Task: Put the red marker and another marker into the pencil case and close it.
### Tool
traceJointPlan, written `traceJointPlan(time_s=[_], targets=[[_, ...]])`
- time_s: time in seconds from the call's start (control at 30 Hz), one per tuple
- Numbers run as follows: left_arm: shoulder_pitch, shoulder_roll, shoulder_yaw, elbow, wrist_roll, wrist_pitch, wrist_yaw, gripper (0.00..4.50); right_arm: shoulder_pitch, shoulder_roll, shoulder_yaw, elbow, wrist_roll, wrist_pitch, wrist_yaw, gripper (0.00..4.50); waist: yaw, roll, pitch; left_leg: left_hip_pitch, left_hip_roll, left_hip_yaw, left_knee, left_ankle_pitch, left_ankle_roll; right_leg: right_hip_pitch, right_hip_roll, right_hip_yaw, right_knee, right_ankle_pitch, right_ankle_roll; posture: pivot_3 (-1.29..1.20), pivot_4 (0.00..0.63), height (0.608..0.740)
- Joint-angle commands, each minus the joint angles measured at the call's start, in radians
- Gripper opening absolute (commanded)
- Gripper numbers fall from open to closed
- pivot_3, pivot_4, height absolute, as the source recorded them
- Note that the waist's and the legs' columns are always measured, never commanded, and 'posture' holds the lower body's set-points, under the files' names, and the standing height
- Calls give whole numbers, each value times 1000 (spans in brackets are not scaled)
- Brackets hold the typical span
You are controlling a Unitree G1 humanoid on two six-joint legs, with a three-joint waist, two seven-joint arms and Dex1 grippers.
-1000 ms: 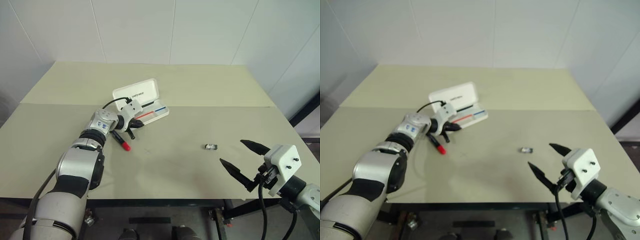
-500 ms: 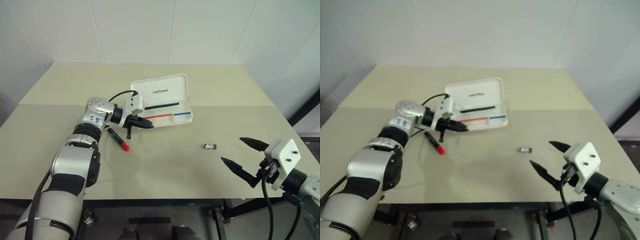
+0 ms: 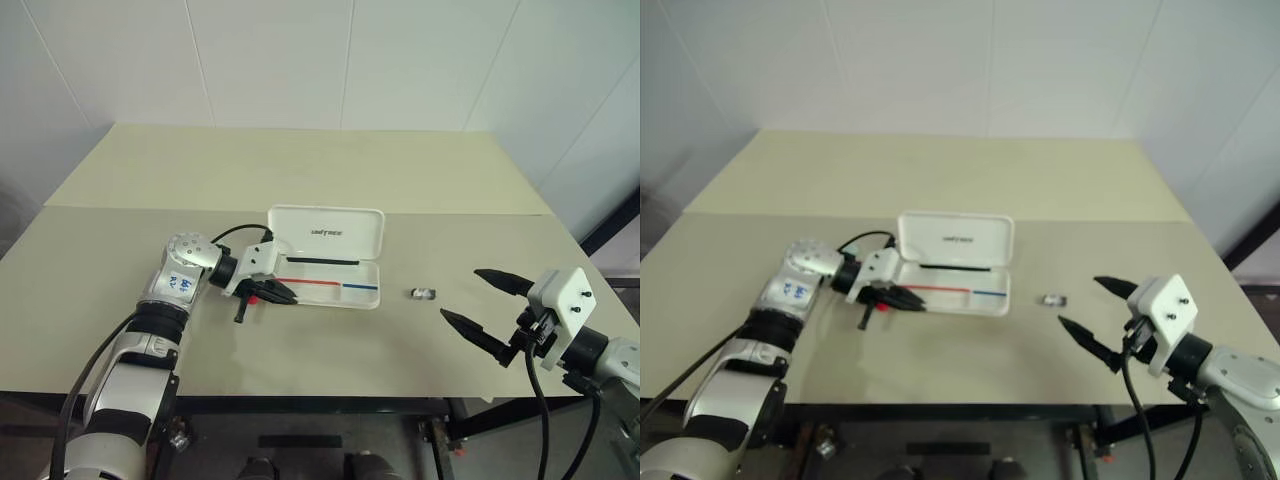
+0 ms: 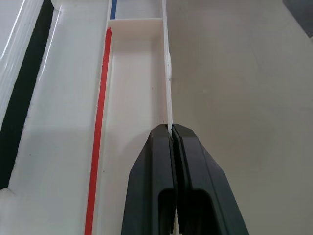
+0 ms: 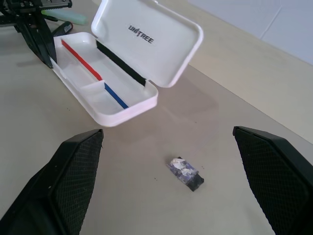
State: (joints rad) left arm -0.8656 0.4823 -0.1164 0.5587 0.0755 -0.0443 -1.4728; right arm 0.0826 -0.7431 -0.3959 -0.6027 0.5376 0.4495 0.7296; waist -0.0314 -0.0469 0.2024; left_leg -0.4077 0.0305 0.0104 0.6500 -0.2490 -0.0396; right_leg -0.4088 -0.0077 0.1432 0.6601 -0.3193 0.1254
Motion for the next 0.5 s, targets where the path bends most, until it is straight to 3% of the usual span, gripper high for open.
traceJointPlan(time_s=[0.03,0.23,0.5], targets=[[45,9,-22,-138,-44,67,16,20,-15,-9,-4,2,-3,-25,9,4500,-2,0,0,0,0,0,0,0,0,0,0,0,0,0,0,0,150,740],[126,29,-59,-274,-49,160,55,20,-10,1,8,3,-7,-35,5,4500,-7,0,0,1,0,0,0,0,0,0,0,0,0,0,0,0,150,740],[168,66,-77,-322,-53,199,125,20,6,7,5,-5,-6,-38,-1,4500,-8,0,0,1,0,0,0,0,0,0,0,0,0,0,0,0,150,740]])
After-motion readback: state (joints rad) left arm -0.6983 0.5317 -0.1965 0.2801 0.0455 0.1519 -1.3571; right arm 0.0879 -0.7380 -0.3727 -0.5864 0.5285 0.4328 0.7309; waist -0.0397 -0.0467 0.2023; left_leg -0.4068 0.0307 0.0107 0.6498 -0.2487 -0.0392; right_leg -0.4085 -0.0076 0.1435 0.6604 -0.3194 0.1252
